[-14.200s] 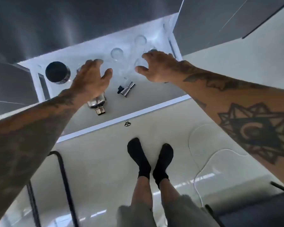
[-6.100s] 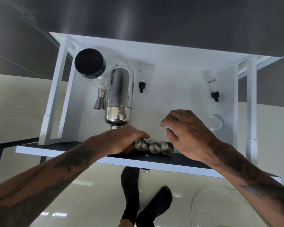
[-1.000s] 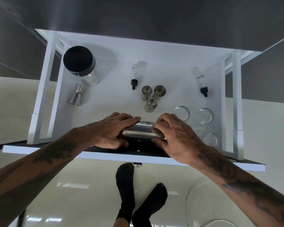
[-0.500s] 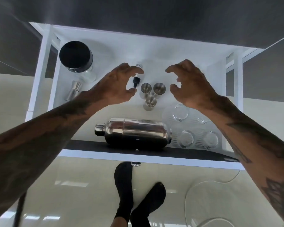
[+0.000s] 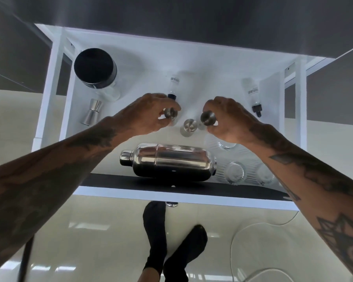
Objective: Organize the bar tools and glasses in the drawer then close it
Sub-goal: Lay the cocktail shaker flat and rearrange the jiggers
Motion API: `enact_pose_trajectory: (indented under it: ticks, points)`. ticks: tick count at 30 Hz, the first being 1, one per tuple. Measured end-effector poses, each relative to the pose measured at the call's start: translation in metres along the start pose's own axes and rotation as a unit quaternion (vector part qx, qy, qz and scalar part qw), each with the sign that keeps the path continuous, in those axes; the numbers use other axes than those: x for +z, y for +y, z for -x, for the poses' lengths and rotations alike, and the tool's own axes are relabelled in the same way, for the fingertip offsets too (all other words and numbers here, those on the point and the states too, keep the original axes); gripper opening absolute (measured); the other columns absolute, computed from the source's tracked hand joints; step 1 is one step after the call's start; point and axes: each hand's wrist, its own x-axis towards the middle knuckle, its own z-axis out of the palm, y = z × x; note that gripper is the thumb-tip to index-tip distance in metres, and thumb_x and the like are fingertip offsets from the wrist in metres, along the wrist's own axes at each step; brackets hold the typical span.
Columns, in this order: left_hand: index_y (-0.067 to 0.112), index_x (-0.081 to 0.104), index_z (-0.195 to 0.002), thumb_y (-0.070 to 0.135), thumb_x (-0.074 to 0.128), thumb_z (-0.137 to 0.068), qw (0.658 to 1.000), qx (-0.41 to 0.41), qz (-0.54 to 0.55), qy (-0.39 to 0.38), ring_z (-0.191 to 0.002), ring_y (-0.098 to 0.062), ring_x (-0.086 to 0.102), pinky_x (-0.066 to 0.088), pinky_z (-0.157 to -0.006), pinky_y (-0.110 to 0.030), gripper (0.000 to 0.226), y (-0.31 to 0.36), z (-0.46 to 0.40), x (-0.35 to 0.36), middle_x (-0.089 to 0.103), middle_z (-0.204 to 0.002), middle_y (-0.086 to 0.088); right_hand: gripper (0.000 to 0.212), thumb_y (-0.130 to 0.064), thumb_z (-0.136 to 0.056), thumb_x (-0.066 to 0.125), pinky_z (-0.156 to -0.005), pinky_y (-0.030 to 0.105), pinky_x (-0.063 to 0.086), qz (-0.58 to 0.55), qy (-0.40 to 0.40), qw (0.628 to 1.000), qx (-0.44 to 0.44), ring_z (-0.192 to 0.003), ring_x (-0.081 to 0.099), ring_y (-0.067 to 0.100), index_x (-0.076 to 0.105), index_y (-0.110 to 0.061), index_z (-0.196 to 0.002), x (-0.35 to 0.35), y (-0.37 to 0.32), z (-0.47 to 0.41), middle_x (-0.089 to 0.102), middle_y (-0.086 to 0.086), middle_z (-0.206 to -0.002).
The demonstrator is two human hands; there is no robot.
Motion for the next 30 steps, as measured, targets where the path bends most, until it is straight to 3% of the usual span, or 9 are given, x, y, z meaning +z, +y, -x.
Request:
enact_pose_trajectory:
  ticks: [4,7,10,16,21,23,27,30]
  points:
    - [0.017,0.064,-0.128,0.017,0.071,-0.087,0.997,-0.037,0.049,-0.049,-0.087,-0.017,0.070,0.061,-0.081,-0.039,0.042,0.001,0.028,0.002,0.067,-0.109,-0.006,0.030,-0.026,-0.082,0.074,-0.072,0.026,0.040,0.018,-0.059,0.998,-0.012,-0.081,0.057,0.019,0.063,-0.014,-0.107,-0.004,-0.011,0.016,0.062,0.002,-0.098]
    - [0.019,0.063,-0.129,0.021,0.066,-0.091,0.994,-0.052,0.076,-0.059,-0.090,-0.015,0.070,0.060,-0.083,-0.039,0.038,0.006,0.045,0.010,0.067,-0.110,-0.003,0.024,-0.032,-0.085,0.069,-0.087,0.033,0.046,0.042,-0.062,0.997,-0.031,-0.080,0.058,0.016,0.065,-0.018,-0.104,-0.003,-0.016,0.023,0.067,-0.001,-0.099]
    - [0.020,0.065,-0.127,0.020,0.064,-0.092,0.993,-0.066,0.088,-0.038,-0.091,-0.019,0.071,0.060,-0.082,-0.040,0.035,0.006,0.058,0.015,0.068,-0.111,-0.003,0.025,-0.038,-0.086,0.067,-0.098,0.040,0.041,0.066,-0.080,0.994,-0.044,-0.085,0.062,0.015,0.068,-0.021,-0.104,-0.002,-0.017,0.024,0.070,-0.004,-0.096]
    - [0.018,0.065,-0.123,0.012,0.065,-0.092,0.993,-0.062,0.102,-0.018,-0.084,-0.013,0.070,0.060,-0.080,-0.030,0.032,0.010,0.065,0.022,0.073,-0.099,-0.002,0.029,-0.042,-0.085,0.063,-0.101,0.042,0.039,0.098,-0.096,0.988,-0.064,-0.096,0.064,0.016,0.070,-0.026,-0.107,0.002,-0.018,0.022,0.072,-0.007,-0.101]
    - [0.022,0.064,-0.119,0.017,0.066,-0.091,0.989,-0.087,0.115,-0.007,-0.084,-0.013,0.070,0.059,-0.077,-0.027,0.029,0.008,0.062,0.027,0.068,-0.111,0.000,0.031,-0.043,-0.084,0.062,-0.103,0.039,0.039,0.095,-0.110,0.988,-0.048,-0.094,0.066,0.017,0.069,-0.023,-0.108,-0.001,-0.023,0.022,0.074,-0.006,-0.098]
    - [0.022,0.064,-0.118,0.019,0.068,-0.090,0.989,-0.086,0.117,-0.007,-0.083,-0.012,0.070,0.060,-0.076,-0.029,0.029,0.006,0.062,0.027,0.068,-0.110,0.000,0.036,-0.045,-0.085,0.062,-0.104,0.037,0.041,0.090,-0.092,0.991,-0.037,-0.094,0.067,0.016,0.066,-0.023,-0.114,-0.006,-0.022,0.023,0.074,-0.005,-0.102]
    - [0.021,0.062,-0.120,0.025,0.071,-0.087,0.990,-0.087,0.109,0.018,-0.085,-0.010,0.069,0.061,-0.077,-0.032,0.034,0.004,0.063,0.024,0.067,-0.108,0.003,0.040,-0.041,-0.089,0.060,-0.090,0.032,0.045,0.015,0.042,0.999,-0.002,-0.095,0.065,0.018,0.058,-0.022,-0.124,-0.021,-0.024,0.013,0.069,-0.001,-0.113]
    - [0.020,0.064,-0.117,0.029,0.068,-0.088,0.989,-0.111,0.084,0.046,-0.087,-0.012,0.067,0.060,-0.076,-0.036,0.030,0.001,0.066,0.023,0.066,-0.107,0.004,0.037,-0.035,-0.095,0.053,-0.090,0.031,0.049,-0.043,0.024,0.999,0.008,-0.102,0.064,0.023,0.060,-0.021,-0.128,-0.022,-0.032,-0.009,0.066,0.007,-0.120]
